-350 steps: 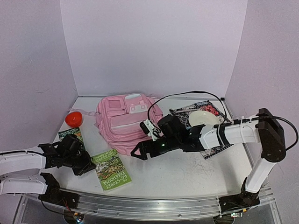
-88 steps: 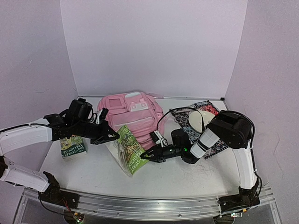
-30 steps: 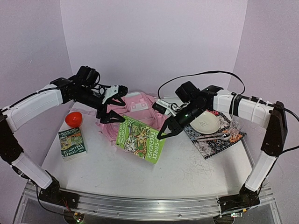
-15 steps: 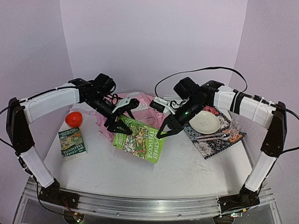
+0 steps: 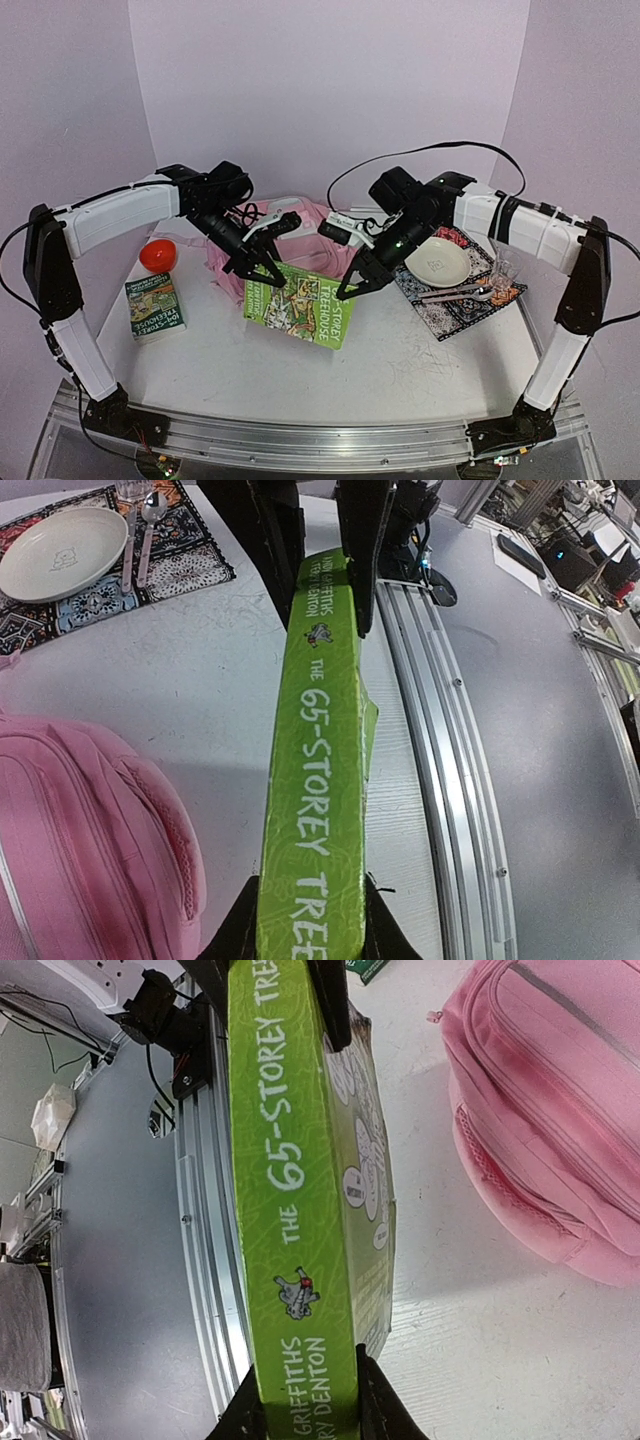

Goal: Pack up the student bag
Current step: Pass from the right arm to the left, then pass from the left arm to the right

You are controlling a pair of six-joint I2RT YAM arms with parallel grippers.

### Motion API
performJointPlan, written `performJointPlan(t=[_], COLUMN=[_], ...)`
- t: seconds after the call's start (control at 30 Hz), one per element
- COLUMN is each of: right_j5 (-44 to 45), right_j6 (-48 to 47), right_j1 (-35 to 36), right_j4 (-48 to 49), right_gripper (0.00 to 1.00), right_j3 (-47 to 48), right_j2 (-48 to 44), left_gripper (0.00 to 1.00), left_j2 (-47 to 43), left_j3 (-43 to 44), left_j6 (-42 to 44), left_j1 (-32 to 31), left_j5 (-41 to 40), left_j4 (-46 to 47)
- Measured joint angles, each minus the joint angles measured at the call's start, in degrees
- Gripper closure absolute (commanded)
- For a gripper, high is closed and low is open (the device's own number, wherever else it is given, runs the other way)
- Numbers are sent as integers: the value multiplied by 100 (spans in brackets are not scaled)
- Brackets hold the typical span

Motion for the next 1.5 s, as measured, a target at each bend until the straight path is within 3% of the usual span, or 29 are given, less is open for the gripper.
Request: performJointPlan(t=[0.07,0.2,0.33,0.43,0.7,0.87,1.1,1.3,1.5], right_j5=[8,100,310,541,1342,1634,1946,2218,2228], right_j6=[-20,31,373,830,2578,3810,5462,6469,7134], right_j1=[2,-21,-104,-167,-221,-218,-39,402,627], right_j4=[2,223,760,1445,3698,5247,7180,8646,9458], right_gripper=[60,33,20,15,2,2,2,2,2], right_j3=[0,0,-150,-714,-2569,-3496,-4438,-4453,-3940], right_j2=[2,2,-125,-561,-2037,-2418,-2282,-1564,-662], left_gripper=[100,100,100,100,100,100,100,100,100], left_j2=[0,-2,-51,-305,-2104,-2792,-3252,-3695,-3866], left_j3=[0,0,10,-143,-1915,-2876,-3435,-4050,-4761], left_j6=[-34,-180,-452,-1152,-3800,-5435,-7159,-8625,-9913], left_j1=[3,73,224,360,549,532,533,535,399], left_j5=[19,87,114,22,-611,-1365,-2761,-3736,-4400], left_j4=[-25,-90,-109,343,3029,4717,5757,6592,7452])
